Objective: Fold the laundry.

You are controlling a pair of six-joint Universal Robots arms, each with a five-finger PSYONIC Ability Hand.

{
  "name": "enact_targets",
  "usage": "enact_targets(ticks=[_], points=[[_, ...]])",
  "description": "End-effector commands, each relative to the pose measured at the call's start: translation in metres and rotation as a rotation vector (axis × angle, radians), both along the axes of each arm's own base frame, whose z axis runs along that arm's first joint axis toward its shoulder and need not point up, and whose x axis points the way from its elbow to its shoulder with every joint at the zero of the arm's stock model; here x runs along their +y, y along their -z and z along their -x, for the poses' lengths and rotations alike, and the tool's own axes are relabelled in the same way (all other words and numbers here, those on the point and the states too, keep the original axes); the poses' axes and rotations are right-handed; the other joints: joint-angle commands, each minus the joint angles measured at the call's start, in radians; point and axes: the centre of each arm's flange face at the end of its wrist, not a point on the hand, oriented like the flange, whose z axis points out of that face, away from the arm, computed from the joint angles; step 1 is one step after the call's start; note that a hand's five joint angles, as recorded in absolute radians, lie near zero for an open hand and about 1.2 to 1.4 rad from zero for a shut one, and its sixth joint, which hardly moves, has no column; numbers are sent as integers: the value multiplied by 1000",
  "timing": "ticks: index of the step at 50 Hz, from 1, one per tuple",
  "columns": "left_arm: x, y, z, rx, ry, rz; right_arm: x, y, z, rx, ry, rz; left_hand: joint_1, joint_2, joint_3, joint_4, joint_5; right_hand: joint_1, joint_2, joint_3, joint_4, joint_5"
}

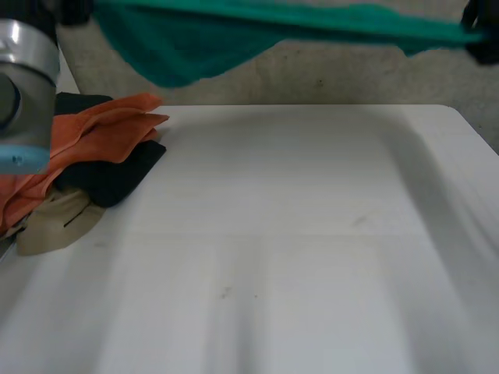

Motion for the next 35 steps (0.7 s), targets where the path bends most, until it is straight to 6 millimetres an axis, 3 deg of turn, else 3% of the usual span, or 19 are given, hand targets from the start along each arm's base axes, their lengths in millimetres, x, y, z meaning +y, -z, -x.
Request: enact_targets(ticks=[1,7,9,10,13,15,22,26,31,35], points=[[7,97,3,-90,35,-271,-5,85,-11,95,-53,-264,232,197,205,200,234,279,225,207,197,202],[26,175,8,-207,50,-468,-4,155,-9,186,-53,-427,232,197,205,200,234,279,225,207,197,202],[36,199,6,-272,43,-530,-1,176,-4,221,-40,-489,232,197,205,200,234,68,15,-3,-14,-8],[40,204,5,-288,42,-547,1,182,0,231,-29,-515,232,197,205,200,234,15,-39,-57,-67,-62],[55,217,-1,-341,40,-592,10,191,10,253,-1,-596,232,197,205,200,234,163,109,92,81,87],[67,221,-6,-369,39,-622,17,192,17,258,10,-640,232,197,205,200,234,278,225,207,196,202],[101,211,-17,-416,63,-668,38,178,37,299,18,-696,232,197,205,200,234,279,225,207,197,202],[126,199,-26,-466,61,-717,58,162,49,396,17,-717,232,197,205,200,234,279,225,207,197,202],[171,183,-36,-620,86,-826,96,140,64,531,-23,-818,232,197,205,200,234,279,225,207,197,202],[195,176,-39,-719,135,-925,113,134,66,633,-123,-887,232,197,205,200,234,279,225,207,197,202]])
